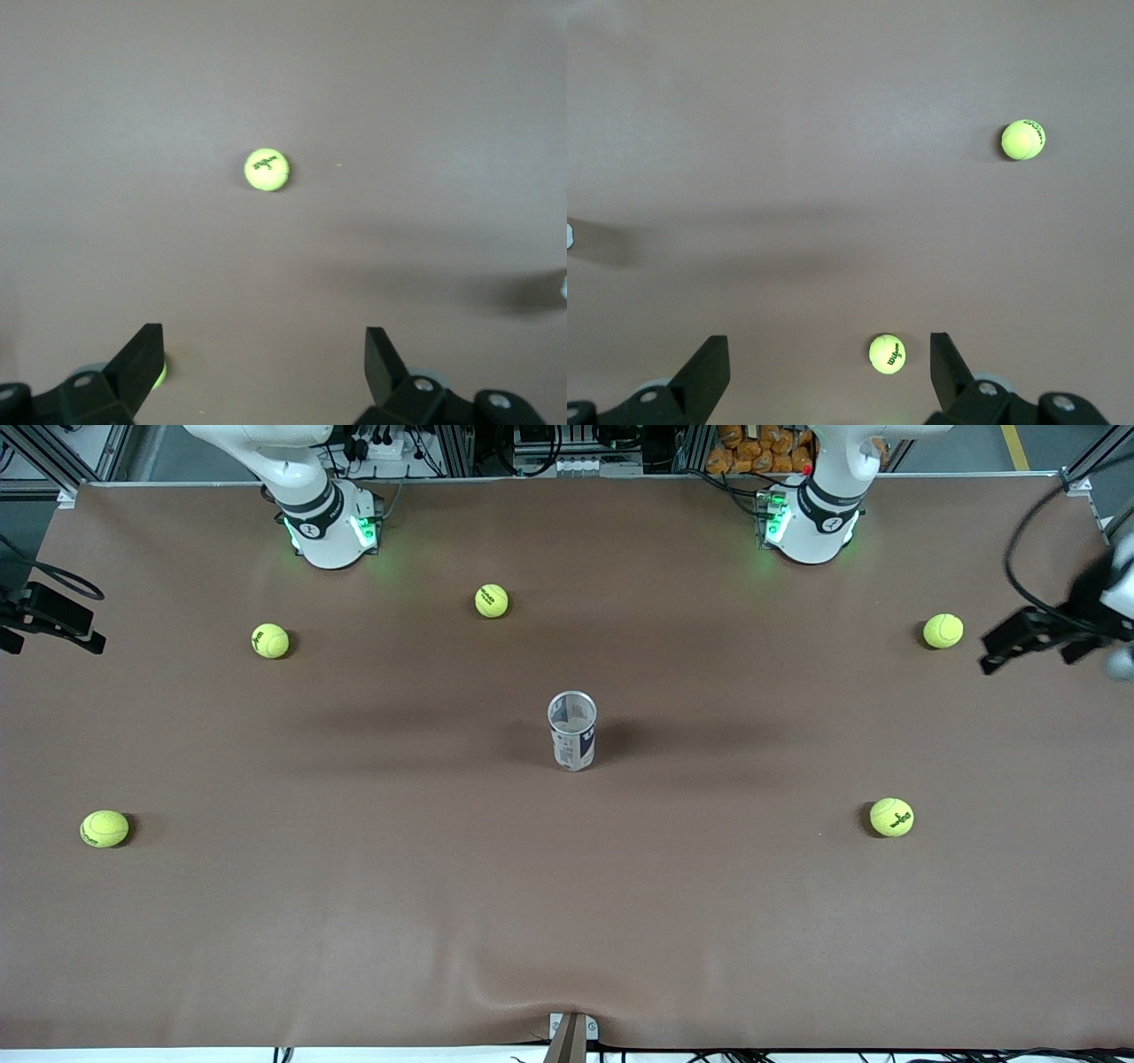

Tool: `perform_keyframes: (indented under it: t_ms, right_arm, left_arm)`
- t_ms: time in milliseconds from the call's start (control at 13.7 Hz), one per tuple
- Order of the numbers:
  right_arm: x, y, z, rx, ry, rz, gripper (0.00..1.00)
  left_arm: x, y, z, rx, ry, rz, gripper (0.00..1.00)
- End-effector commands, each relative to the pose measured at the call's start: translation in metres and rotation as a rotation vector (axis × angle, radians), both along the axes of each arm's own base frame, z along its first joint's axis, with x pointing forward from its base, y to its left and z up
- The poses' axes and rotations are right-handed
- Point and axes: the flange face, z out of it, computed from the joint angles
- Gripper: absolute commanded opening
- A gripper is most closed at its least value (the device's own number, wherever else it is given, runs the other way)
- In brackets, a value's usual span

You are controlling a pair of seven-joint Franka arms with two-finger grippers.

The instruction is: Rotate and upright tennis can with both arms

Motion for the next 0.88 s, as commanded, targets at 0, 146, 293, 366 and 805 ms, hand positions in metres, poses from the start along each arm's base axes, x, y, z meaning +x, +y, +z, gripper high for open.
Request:
perform_keyframes:
  t_ms: [0,146,293,366,805]
  right_arm:
    - [-0.002,0.000,0.004,0.009,-0.001,-0.010,1.00]
    - [-0.002,0.000,0.004,0.009,-0.001,-0.010,1.00]
    - [-0.002,-0.001,0.004,0.009,-0.001,-0.011,1.00]
    - [-0.001,0.000,0.003,0.009,0.001,-0.010,1.00]
    - [-0.001,-0.001,0.003,0.011,-0.001,-0.011,1.00]
  left_arm:
    - [0.000,-0.007,0.010,-0.004,-0.029,-0.049,1.00]
    - [-0.001,-0.009,0.023,-0.010,-0.044,-0.061,1.00]
    - [-0.004,0.000,0.018,-0.007,-0.009,-0.048,1.00]
    - [-0.004,0.001,0.018,-0.002,-0.008,-0.053,1.00]
    - [-0.005,0.001,0.018,-0.023,-0.002,-0.067,1.00]
